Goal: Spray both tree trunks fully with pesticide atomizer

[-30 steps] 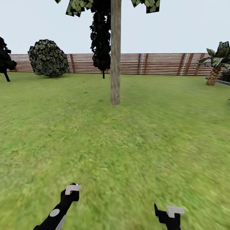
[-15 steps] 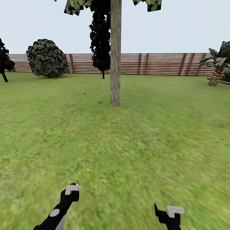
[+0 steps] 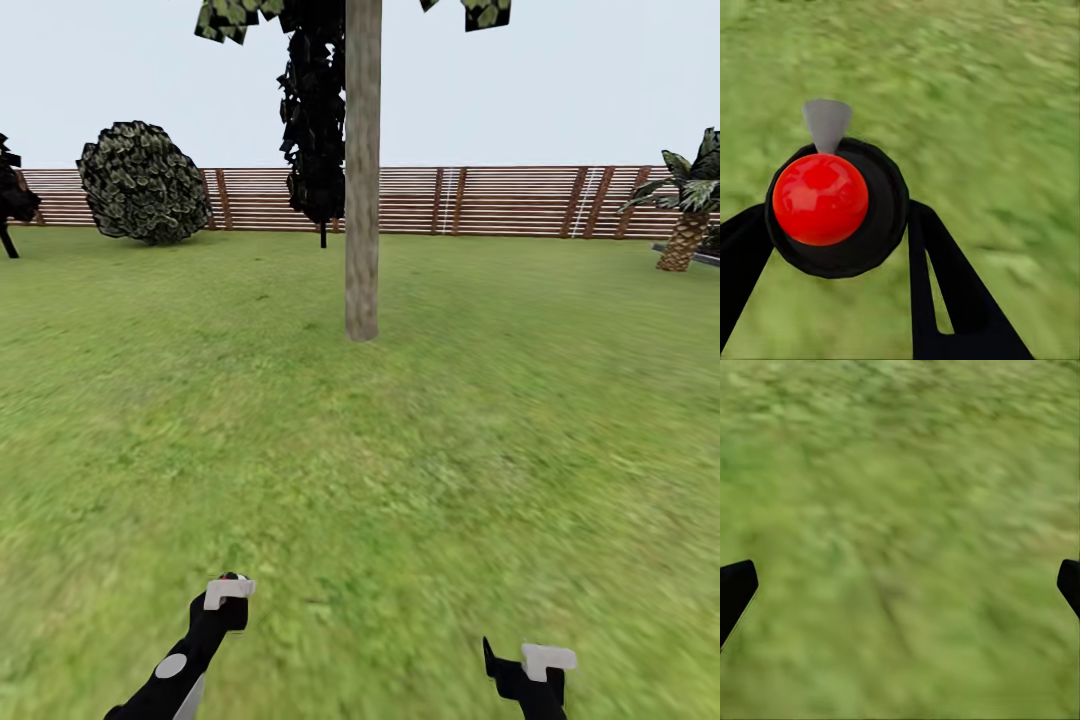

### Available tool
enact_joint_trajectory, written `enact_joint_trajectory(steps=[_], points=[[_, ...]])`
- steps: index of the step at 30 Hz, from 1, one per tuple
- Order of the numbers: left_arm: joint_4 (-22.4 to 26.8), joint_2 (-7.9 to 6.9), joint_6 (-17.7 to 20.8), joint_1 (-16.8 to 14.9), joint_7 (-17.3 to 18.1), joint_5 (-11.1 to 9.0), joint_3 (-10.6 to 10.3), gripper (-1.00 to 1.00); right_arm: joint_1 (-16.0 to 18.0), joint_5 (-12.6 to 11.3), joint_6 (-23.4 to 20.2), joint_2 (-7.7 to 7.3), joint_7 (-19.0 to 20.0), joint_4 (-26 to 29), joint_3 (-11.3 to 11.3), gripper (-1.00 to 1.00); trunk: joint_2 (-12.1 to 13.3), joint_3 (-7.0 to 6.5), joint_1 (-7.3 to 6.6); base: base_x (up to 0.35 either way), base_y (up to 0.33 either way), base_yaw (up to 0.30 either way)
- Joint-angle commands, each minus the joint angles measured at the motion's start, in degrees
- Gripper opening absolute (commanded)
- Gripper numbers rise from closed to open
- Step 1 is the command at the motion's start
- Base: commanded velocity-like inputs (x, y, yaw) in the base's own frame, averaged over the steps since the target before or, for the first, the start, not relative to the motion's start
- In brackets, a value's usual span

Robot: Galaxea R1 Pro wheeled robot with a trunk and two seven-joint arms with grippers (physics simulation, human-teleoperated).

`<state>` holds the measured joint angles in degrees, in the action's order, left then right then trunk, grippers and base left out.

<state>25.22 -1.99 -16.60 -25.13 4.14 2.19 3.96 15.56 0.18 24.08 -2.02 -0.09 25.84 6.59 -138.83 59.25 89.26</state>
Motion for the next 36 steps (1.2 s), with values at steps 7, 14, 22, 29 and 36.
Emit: enact_joint_trajectory(steps=[7, 14, 22, 29, 36], points=[[0.0, 0.04, 0.0, 0.0, 0.0, -0.1, 0.0, -1.00, 0.0, 0.0, 0.0, 0.00, 0.0, 0.0, 0.0, 1.00, 0.0, 0.00, 0.00, 0.340, 0.000, 0.000], [0.0, 0.06, 0.0, 0.0, 0.0, -0.1, 0.0, -1.00, 0.0, 0.0, 0.0, 0.00, 0.0, 0.0, 0.0, 1.00, 0.0, 0.00, 0.00, 0.340, 0.000, 0.000], [0.1, 0.06, 0.0, 0.0, 0.0, -0.1, 0.0, -1.00, 0.0, -0.1, 0.0, -0.06, 0.0, 0.3, 0.0, 1.00, 0.0, 0.00, 0.00, 0.339, 0.000, 0.000], [0.1, 0.00, 0.0, 0.0, 0.0, -0.1, 0.0, -1.00, 0.0, -0.1, 0.0, -0.34, 0.4, 0.4, 0.0, 1.00, 0.0, 0.00, 0.00, 0.339, 0.000, 0.000], [0.1, -0.03, 0.0, 0.0, 0.0, -0.1, 0.0, -1.00, 0.0, 0.0, 0.0, -0.37, 0.4, 0.2, 0.0, 1.00, 0.0, 0.00, 0.00, 0.339, 0.000, 0.000]])
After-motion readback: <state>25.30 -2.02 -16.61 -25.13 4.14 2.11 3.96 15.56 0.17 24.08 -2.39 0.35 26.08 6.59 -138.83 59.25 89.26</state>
